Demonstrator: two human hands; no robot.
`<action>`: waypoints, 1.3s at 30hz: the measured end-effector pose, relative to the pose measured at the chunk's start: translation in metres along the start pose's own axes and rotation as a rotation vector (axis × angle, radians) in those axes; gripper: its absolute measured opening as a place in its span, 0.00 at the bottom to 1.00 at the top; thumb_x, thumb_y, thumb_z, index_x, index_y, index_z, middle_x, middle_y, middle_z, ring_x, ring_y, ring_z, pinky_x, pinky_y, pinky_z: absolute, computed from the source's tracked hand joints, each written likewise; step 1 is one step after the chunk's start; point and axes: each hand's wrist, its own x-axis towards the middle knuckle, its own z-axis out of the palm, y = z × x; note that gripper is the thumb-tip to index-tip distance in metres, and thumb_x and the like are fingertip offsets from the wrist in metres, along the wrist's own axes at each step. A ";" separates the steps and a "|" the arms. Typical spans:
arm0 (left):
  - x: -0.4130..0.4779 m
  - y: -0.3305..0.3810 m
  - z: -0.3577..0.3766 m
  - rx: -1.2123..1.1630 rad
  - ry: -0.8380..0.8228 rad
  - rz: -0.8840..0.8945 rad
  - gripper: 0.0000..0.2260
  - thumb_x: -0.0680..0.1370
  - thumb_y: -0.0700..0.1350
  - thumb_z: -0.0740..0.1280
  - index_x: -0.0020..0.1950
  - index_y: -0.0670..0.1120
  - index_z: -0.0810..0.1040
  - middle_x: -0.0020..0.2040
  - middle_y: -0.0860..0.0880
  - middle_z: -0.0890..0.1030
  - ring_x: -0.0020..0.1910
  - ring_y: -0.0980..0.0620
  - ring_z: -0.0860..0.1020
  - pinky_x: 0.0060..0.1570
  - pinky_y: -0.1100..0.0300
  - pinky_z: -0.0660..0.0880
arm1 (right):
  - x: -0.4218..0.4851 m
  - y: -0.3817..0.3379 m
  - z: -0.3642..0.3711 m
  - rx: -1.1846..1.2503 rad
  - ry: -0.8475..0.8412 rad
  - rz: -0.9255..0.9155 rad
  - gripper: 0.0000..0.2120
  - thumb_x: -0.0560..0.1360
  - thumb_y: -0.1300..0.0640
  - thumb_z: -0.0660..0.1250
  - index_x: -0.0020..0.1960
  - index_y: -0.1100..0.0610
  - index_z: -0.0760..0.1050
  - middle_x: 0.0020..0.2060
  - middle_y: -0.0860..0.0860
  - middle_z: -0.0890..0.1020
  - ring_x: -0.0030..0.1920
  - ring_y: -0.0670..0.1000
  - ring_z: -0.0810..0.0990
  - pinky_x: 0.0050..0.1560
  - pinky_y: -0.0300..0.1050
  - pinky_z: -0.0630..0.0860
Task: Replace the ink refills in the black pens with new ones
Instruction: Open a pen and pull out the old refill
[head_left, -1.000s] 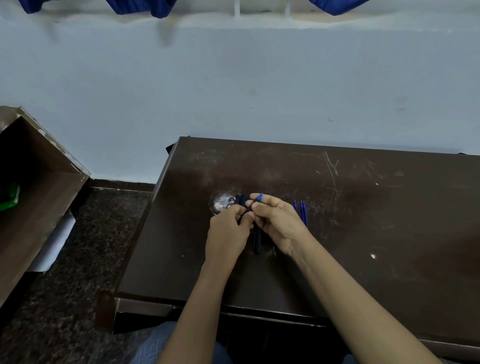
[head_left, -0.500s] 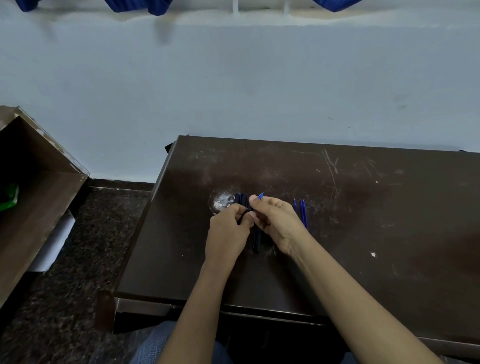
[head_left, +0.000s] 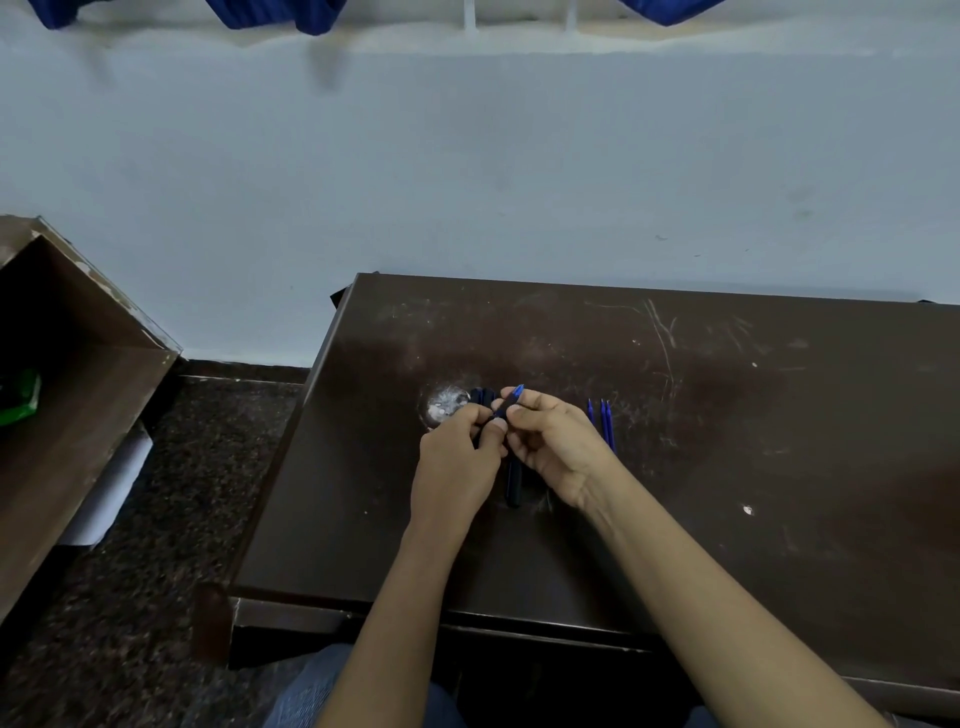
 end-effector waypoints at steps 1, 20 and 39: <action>0.000 0.000 0.000 0.001 -0.003 0.001 0.06 0.79 0.48 0.63 0.53 0.51 0.78 0.42 0.52 0.82 0.42 0.58 0.79 0.36 0.70 0.67 | 0.000 -0.001 0.000 0.018 -0.010 0.014 0.10 0.77 0.68 0.60 0.52 0.59 0.77 0.41 0.50 0.82 0.36 0.44 0.80 0.37 0.35 0.77; 0.000 -0.005 -0.005 0.017 -0.039 -0.079 0.09 0.79 0.45 0.60 0.46 0.52 0.79 0.38 0.53 0.81 0.36 0.60 0.77 0.41 0.56 0.76 | 0.023 0.001 -0.036 -0.064 0.472 -0.235 0.10 0.72 0.68 0.68 0.53 0.62 0.75 0.38 0.54 0.81 0.38 0.49 0.79 0.42 0.42 0.77; 0.010 0.006 -0.004 -0.199 -0.048 -0.165 0.07 0.79 0.45 0.61 0.46 0.49 0.79 0.37 0.52 0.82 0.36 0.58 0.78 0.37 0.66 0.71 | 0.007 0.006 -0.011 -0.189 0.014 -0.102 0.08 0.77 0.57 0.66 0.52 0.59 0.81 0.42 0.52 0.85 0.42 0.46 0.83 0.48 0.40 0.77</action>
